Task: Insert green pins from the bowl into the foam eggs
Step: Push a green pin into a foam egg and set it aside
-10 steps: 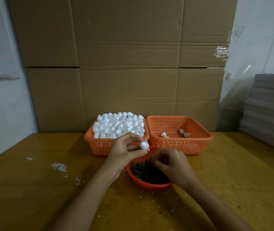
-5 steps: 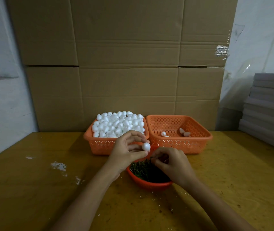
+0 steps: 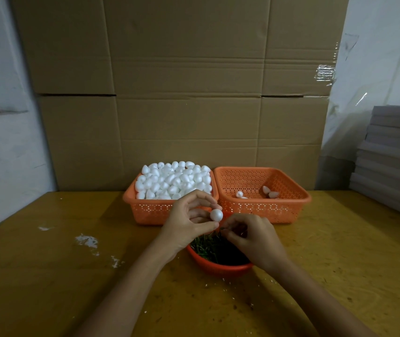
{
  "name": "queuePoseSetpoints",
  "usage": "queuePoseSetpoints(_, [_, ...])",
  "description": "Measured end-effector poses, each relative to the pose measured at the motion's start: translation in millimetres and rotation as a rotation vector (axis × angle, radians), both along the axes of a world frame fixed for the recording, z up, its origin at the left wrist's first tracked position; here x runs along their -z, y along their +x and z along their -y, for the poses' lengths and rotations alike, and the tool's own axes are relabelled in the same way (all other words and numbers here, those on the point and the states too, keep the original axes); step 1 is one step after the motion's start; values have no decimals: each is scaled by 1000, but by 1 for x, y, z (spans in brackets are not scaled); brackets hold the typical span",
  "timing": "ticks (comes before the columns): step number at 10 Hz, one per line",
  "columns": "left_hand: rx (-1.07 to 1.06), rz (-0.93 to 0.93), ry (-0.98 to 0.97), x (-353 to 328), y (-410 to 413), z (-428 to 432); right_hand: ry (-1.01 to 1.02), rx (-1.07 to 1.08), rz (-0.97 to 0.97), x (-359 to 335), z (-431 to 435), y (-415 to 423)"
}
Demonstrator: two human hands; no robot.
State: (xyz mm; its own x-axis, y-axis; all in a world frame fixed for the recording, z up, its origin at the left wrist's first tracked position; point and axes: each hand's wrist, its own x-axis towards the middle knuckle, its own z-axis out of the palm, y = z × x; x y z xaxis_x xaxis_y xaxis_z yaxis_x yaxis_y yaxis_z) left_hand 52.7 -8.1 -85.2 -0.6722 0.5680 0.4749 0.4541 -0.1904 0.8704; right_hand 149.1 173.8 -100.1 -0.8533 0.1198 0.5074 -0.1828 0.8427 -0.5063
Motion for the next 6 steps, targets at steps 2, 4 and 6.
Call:
queuePoseSetpoints(2, [5, 4, 3, 1, 0, 0, 3, -1, 4, 0, 1, 1])
queuePoseSetpoints(4, [-2, -1, -10, 0, 0, 0, 6, 0, 11, -1, 1, 1])
queuePoseSetpoints(6, [-26, 14, -16, -1, 2, 0, 14, 9, 5, 0, 1, 1])
